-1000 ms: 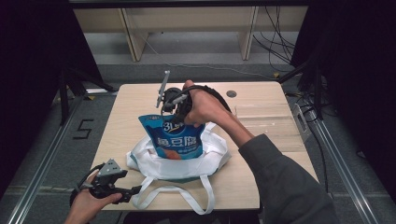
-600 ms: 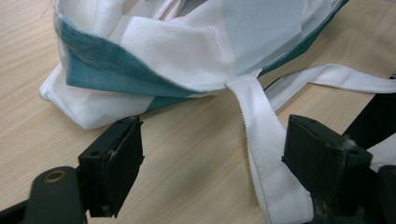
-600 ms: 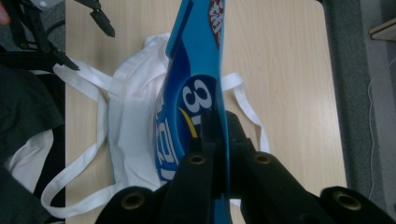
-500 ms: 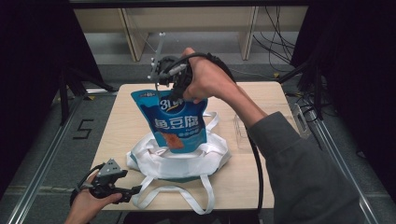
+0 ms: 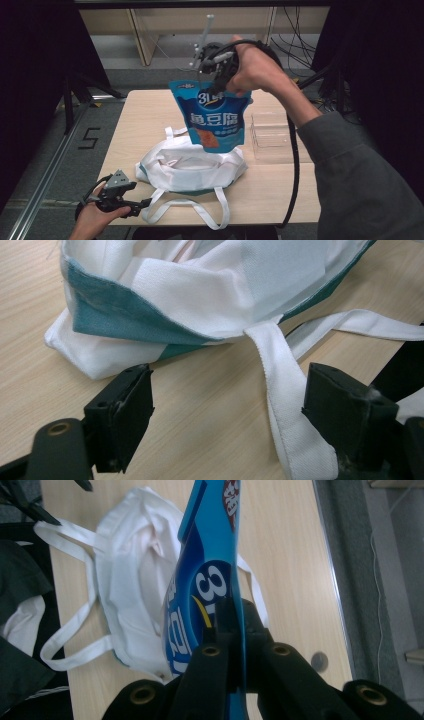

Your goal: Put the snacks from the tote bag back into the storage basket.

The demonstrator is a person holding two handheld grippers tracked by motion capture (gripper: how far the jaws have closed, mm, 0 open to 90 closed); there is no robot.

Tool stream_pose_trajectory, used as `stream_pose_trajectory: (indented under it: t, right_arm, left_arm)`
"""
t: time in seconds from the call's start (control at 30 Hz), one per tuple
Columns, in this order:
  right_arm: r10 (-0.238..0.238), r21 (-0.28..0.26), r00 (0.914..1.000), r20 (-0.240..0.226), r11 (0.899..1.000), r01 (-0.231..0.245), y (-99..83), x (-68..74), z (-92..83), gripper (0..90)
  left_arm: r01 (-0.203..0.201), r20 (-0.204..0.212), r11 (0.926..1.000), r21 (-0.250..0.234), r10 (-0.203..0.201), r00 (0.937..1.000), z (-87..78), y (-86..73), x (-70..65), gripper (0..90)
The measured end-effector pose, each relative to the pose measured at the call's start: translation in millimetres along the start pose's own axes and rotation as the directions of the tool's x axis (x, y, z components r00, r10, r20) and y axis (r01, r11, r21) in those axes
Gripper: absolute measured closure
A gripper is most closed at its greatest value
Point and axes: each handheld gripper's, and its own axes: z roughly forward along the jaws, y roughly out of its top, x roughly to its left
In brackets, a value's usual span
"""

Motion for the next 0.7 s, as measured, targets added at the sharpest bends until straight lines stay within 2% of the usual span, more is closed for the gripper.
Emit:
stream_pose_trajectory:
  t: [0.03, 0.1, 0.13, 0.17, 0.23, 0.3, 0.33, 0.37, 0.4, 0.43, 0.5, 0.6, 0.63, 0.67, 0.7]
  right_arm:
    - [0.008, -0.001, 0.9999, 0.006, 1.000, -0.008, -5.1, -3.0, -1.8, 90.0]
    - [0.043, 0.001, 0.9991, 0.009, 0.999, -0.043, -16.1, -7.4, -5.2, 90.0]
    - [0.058, 0.013, 0.9983, 0.010, 0.998, -0.058, -21.8, -10.3, -6.8, 90.0]
    - [0.063, 0.016, 0.9980, 0.014, 0.998, -0.063, -27.0, -13.2, -8.2, 90.0]
    - [0.089, 0.026, 0.9957, 0.025, 0.996, -0.089, -36.9, -17.3, -11.6, 90.0]
    - [0.099, 0.036, 0.9943, 0.041, 0.994, -0.100, -46.4, -22.1, -14.8, 90.0]
    - [0.111, 0.043, 0.9931, 0.039, 0.993, -0.113, -51.2, -24.6, -16.9, 90.0]
    - [0.119, 0.040, 0.9918, 0.048, 0.992, -0.121, -55.9, -27.0, -18.9, 90.0]
    - [0.162, 0.042, 0.9853, 0.055, 0.986, -0.164, -60.9, -27.6, -21.3, 90.0]
    - [0.164, 0.046, 0.9848, 0.057, 0.985, -0.167, -67.3, -31.9, -24.0, 90.0]
    - [0.166, 0.045, 0.9841, 0.064, 0.985, -0.169, -76.5, -37.8, -27.4, 90.0]
    - [0.181, 0.045, 0.9803, 0.079, 0.982, -0.185, -91.8, -45.9, -32.6, 90.0]
    - [0.207, 0.049, 0.9741, 0.090, 0.976, -0.212, -96.6, -47.3, -34.2, 90.0]
    - [0.197, 0.047, 0.9757, 0.096, 0.978, -0.202, -101.5, -51.1, -35.2, 90.0]
    - [0.208, 0.051, 0.9727, 0.103, 0.975, -0.214, -106.0, -53.1, -36.3, 90.0]
  left_arm:
    - [0.017, 0.001, 0.9999, 0.000, -0.017, 0.9999, 0.9, -0.1, -0.3, 19.3]
    - [0.000, 0.000, 1.0000, 0.006, 0.000, 1.0000, 0.4, -0.3, 0.8, 19.4]
    - [0.012, -0.002, 0.9999, 0.008, -0.012, 0.9999, 0.8, -0.7, 0.7, 19.4]
    - [0.001, -0.011, 1.0000, 0.008, 0.000, 0.9999, 0.6, -0.4, 1.9, 19.4]
    - [0.016, -0.013, 0.9998, 0.007, -0.016, 0.9998, 0.8, -0.5, 1.8, 19.4]
    - [0.003, 0.000, 0.9999, 0.014, -0.003, 1.0000, -0.5, -0.5, 2.0, 19.4]
    - [0.009, -0.007, 1.0000, -0.001, -0.009, 0.9999, 0.8, -0.4, 1.0, 19.4]
    - [0.006, 0.003, 0.9999, 0.010, -0.006, 1.0000, 0.4, -0.4, 0.9, 19.4]
    - [0.012, 0.002, 0.9999, 0.005, -0.012, 0.9999, 1.0, 0.1, 0.3, 19.4]
    - [-0.005, 0.001, 0.9999, 0.011, 0.005, 1.0000, 0.5, 0.4, 1.0, 19.4]
    - [0.020, 0.003, 0.9998, 0.005, -0.020, 0.9998, 1.7, 0.0, 0.1, 19.4]
    - [0.019, 0.002, 0.9998, 0.005, -0.019, 0.9998, 2.4, 0.3, 0.7, 19.4]
    - [-0.010, 0.006, 0.9997, 0.023, 0.010, 0.9999, 0.8, 0.9, 2.5, 19.4]
    - [-0.004, 0.003, 0.9999, 0.016, 0.004, 1.0000, 1.2, 0.9, 2.1, 19.4]
    - [-0.002, 0.004, 0.9999, 0.013, 0.002, 1.0000, 1.4, 0.8, 2.1, 19.4]
